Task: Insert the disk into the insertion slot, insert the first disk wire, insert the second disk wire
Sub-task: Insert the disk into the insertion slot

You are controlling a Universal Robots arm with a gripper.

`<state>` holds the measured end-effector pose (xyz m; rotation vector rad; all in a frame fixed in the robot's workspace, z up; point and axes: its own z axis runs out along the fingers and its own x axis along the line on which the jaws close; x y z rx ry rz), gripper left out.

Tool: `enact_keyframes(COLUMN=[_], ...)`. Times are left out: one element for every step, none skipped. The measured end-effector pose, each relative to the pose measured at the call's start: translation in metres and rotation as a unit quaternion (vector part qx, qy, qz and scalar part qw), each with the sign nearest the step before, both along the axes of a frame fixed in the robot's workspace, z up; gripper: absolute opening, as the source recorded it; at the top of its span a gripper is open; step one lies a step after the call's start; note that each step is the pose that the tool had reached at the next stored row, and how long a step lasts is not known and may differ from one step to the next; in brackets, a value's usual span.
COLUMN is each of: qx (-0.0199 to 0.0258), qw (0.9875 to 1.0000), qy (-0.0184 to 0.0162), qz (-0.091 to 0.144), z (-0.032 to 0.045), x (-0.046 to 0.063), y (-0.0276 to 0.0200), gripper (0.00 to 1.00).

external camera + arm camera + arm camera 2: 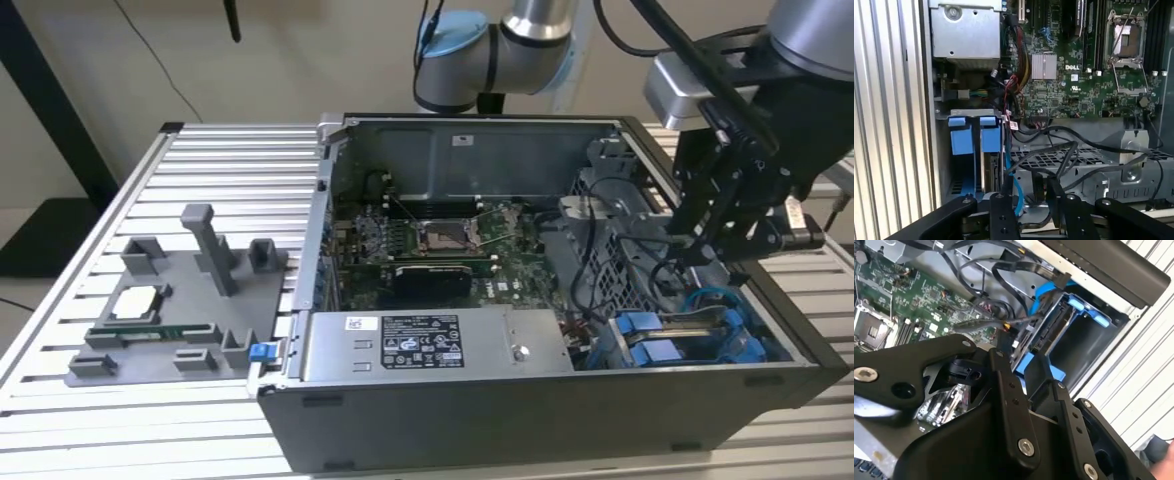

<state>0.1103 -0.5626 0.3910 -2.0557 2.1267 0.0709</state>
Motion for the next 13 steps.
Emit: enact_keyframes(qx=[0.0, 0.0, 0.0, -0.0001, 0.0, 0.0001, 0.0, 0.0, -0.0001, -0.0001, -0.0001, 0.0, 0.0], qw=[1.0, 1.0, 1.0, 1.0, 0.9999, 0.9999, 0.9999, 0.9999, 0.9999, 0.9999, 0.9999, 0.9999, 0.9999], qy=[-0.0016, -0.0035, -0.0058, -0.0084, -0.0111, -0.013, -0.0135, -0.0136, -0.0136, -0.0136, -0.0136, -0.0136, -0.0136], qz=[0.0, 0.001, 0.002, 0.003, 0.005, 0.006, 0.006, 0.006, 0.006, 0.006, 0.006, 0.006, 0.006], z=[-0.0011, -0.0021, -0.003, -0.0039, -0.0051, -0.0061, -0.0066, -0.0068, -0.0068, -0.0069, -0.0069, -0.0072, -0.0074], x=[-0.0001, -0.0001, -0.0001, 0.0, -0.0001, -0.0001, 0.0, 0.0, 0.0, 0.0, 0.0, -0.0001, -0.0001], y=[0.003, 0.0053, 0.0069, 0.0079, 0.0084, 0.0085, 0.0085, 0.0085, 0.0085, 0.0085, 0.0085, 0.0085, 0.0085], gripper=[1.0, 1.0, 1.0, 1.0, 1.0, 1.0, 0.0, 0.0, 0.0, 0.0, 0.0, 0.0, 0.0])
